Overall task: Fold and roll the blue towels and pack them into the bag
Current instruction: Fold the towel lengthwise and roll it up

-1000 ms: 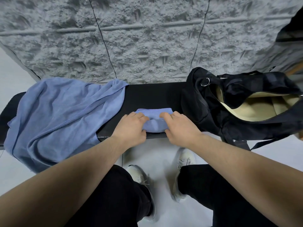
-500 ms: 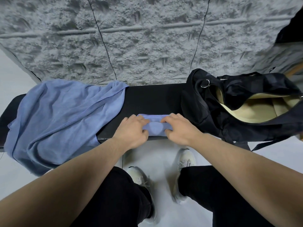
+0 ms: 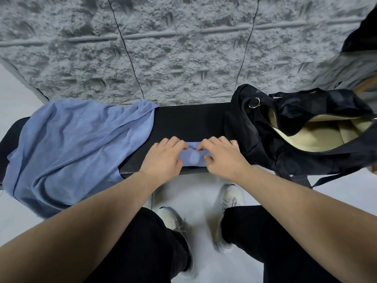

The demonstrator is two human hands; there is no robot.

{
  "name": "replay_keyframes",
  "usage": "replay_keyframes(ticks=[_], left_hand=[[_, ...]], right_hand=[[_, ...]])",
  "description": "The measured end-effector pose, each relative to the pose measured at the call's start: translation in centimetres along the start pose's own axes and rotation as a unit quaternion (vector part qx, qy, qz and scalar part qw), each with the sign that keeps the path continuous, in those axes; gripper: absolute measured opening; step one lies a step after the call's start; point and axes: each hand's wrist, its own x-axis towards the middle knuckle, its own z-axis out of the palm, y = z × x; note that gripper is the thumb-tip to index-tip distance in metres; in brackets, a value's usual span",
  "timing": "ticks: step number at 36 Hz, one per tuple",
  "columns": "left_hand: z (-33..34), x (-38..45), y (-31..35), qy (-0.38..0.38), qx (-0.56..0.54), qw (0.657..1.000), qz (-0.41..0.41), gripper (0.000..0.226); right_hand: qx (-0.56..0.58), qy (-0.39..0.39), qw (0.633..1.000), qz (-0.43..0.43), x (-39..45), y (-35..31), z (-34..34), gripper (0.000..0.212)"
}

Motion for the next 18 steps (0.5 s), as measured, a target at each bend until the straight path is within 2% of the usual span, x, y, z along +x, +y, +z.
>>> replay_keyframes(ticks=[6, 10, 13, 16, 18], left_hand=[[0.3, 0.3, -0.2, 0.046, 0.010, 0.999, 0.010, 0.030], [0.3, 0.3, -0.2, 0.051, 0.018, 0.998, 0.017, 0.030], [0.2, 0.4, -0.1, 0.049, 0.015, 0.999, 0.006, 0.032], [0.2, 0.3, -0.2, 0.050, 0.023, 0.998, 0.004, 0.027], [0.3, 0.2, -0.2, 0.052, 0.026, 0.998, 0.011, 0.019]], right_hand=[[-0.041, 0.087, 0.995, -0.034, -0.2, 0.0, 0.8, 0.029], [-0.044, 0.112, 0.992, -0.045, -0.2, -0.2, 0.9, 0.029], [-0.051, 0.123, 0.990, -0.051, -0.2, 0.0, 0.8, 0.021], [-0.060, 0.128, 0.988, -0.065, -0.1, 0.3, 0.9, 0.017], [-0.088, 0.130, 0.984, -0.078, -0.2, 0.2, 1.2, 0.021]])
